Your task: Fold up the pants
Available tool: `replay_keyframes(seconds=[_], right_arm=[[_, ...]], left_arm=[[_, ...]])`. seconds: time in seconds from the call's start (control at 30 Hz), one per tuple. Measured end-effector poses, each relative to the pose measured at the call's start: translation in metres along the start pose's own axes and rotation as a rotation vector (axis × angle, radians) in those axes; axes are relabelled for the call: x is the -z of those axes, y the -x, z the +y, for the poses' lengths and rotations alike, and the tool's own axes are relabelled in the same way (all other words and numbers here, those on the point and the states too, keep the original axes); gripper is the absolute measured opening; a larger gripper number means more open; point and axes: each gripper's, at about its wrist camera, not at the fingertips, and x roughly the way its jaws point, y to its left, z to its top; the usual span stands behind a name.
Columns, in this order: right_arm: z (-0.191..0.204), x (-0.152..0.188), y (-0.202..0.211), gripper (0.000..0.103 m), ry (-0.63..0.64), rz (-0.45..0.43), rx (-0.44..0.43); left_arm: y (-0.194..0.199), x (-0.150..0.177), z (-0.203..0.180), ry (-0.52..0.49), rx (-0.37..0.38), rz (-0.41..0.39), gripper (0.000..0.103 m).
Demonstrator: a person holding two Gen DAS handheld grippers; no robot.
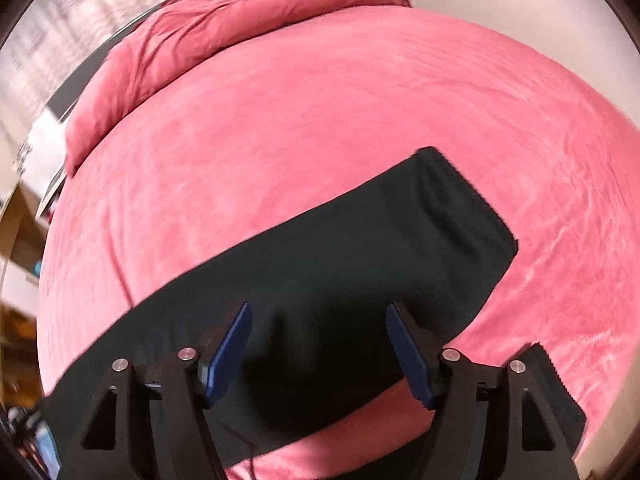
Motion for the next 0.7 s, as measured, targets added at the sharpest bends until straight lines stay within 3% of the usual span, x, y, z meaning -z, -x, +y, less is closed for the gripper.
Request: replay_keyframes(seconds=[0.23,0.4,0.5,0.63,0.7], right_arm=[[0.013,-0.031,-0.028,0.076,-0.083,0.047,-0.015],[0.046,-0.045,-0.06,0.076,-0.13,0.165,-0.012],[0.064,-0.048,-0.079,0.076,-0.167,0.248,0.043],[0.08,-0.052,-0.088,0.083,-0.17,0.253,0.129],[0.087,-0.05,-0.09,0.079,-0.139,0.246,0.175]], left_arm=[[-0.012,-0.004,-0.006,-0.038,-0.028,0.012,0.053],[-0.017,-0.013,-0.007,-0.047,-0.024,0.024,0.053],[-0.021,-0.019,-0.006,-0.041,-0.019,0.033,0.053],[-0.025,-0.022,-0.008,-0.046,-0.025,0.033,0.053],[-0.025,-0.022,-0.012,-0.068,-0.039,0.027,0.052]])
